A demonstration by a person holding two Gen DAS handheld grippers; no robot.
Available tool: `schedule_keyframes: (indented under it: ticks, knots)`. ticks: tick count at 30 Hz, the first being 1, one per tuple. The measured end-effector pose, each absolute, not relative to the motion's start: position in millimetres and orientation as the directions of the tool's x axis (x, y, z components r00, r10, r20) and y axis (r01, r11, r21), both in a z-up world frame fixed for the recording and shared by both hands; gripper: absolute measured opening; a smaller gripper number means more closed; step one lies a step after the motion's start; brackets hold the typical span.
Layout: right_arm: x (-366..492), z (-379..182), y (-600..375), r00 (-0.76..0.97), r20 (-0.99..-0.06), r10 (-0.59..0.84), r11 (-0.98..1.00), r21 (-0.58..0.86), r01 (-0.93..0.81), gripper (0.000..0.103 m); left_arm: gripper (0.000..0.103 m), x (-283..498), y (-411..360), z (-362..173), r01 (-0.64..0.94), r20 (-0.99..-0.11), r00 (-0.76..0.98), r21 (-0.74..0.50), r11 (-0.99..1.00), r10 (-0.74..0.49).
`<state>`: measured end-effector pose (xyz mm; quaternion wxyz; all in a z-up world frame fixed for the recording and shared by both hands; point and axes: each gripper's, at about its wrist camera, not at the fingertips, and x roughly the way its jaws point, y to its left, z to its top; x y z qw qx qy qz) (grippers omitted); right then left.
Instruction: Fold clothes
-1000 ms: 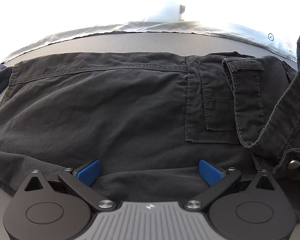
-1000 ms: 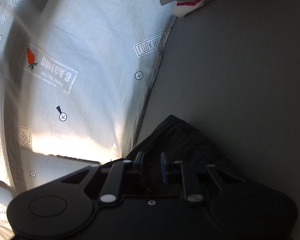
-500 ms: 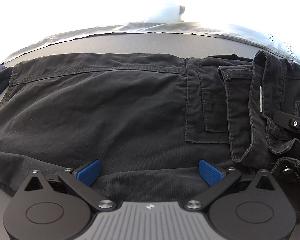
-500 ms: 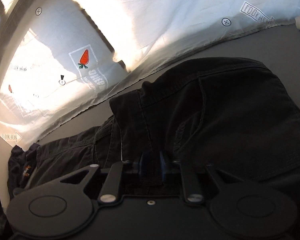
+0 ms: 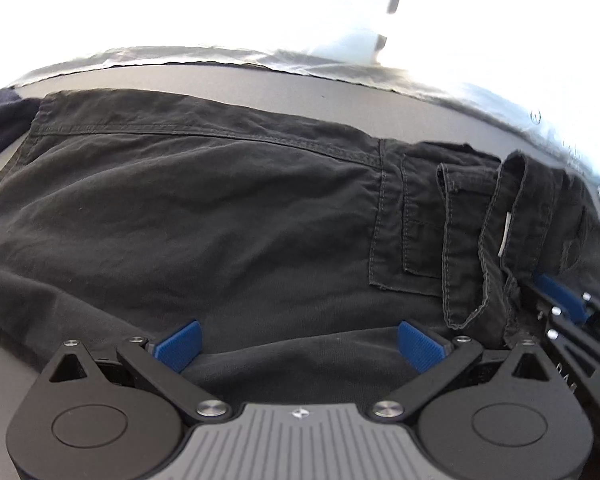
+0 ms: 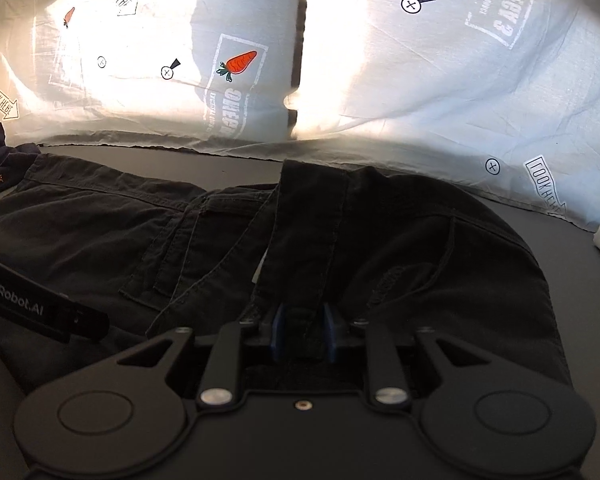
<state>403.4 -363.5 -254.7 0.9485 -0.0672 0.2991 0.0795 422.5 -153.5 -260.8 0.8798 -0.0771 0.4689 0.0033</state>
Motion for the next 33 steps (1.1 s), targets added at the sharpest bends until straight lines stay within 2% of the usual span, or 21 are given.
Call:
schedule_keyframes:
  ticks: [5, 7, 12, 18, 22, 25, 27, 33]
  knots:
    - [397.2, -257.2, -375.7, 0.816, -0.569, 0.101, 0.990, -0.027, -0.141, 0.025, 0.103, 391.0, -119.5, -240.4, -0.153, -0.774, 0.633, -0.101, 0.983, 0.019]
    - [399.1, -258.4, -377.9, 0.818, -0.568, 0.092, 0.993, -0.012, -0.120, 0.025, 0.103, 382.9, -102.7, -236.2, -0.193, -0.768, 0.636, -0.071, 0.979, 0.070]
    - [395.7, -260.5, -371.7, 0.835, -0.550, 0.032, 0.999, -0.015, -0.049, 0.025, 0.103, 369.0, -49.4, -234.0, -0.286, -0.778, 0.617, -0.086, 0.954, 0.115]
    - [391.8, -263.1, -358.0, 0.847, -0.528, -0.063, 0.998, -0.050, 0.043, 0.026, 0.103, 362.5, 5.2, -237.8, -0.349, -0.788, 0.598, -0.093, 0.932, 0.146]
    - [385.1, -265.7, -353.1, 0.842, -0.526, -0.119, 0.991, -0.016, 0.130, 0.027, 0.103, 363.7, 39.7, -241.0, -0.389, -0.785, 0.599, -0.113, 0.914, 0.157]
    - [375.1, -270.0, -348.0, 0.844, -0.515, -0.150, 0.986, -0.012, 0.168, 0.031, 0.103, 367.4, 66.2, -245.0, -0.420, -0.780, 0.599, -0.117, 0.900, 0.178]
    - [371.7, -269.3, -347.6, 0.843, -0.518, -0.147, 0.985, 0.005, 0.174, 0.039, 0.103, 369.8, 83.7, -247.2, -0.440, -0.777, 0.601, -0.127, 0.889, 0.187]
    - [369.8, -269.5, -343.8, 0.839, -0.518, -0.168, 0.982, -0.010, 0.190, 0.040, 0.103, 378.7, 120.7, -256.6, -0.470, -0.771, 0.616, -0.197, 0.860, 0.160]
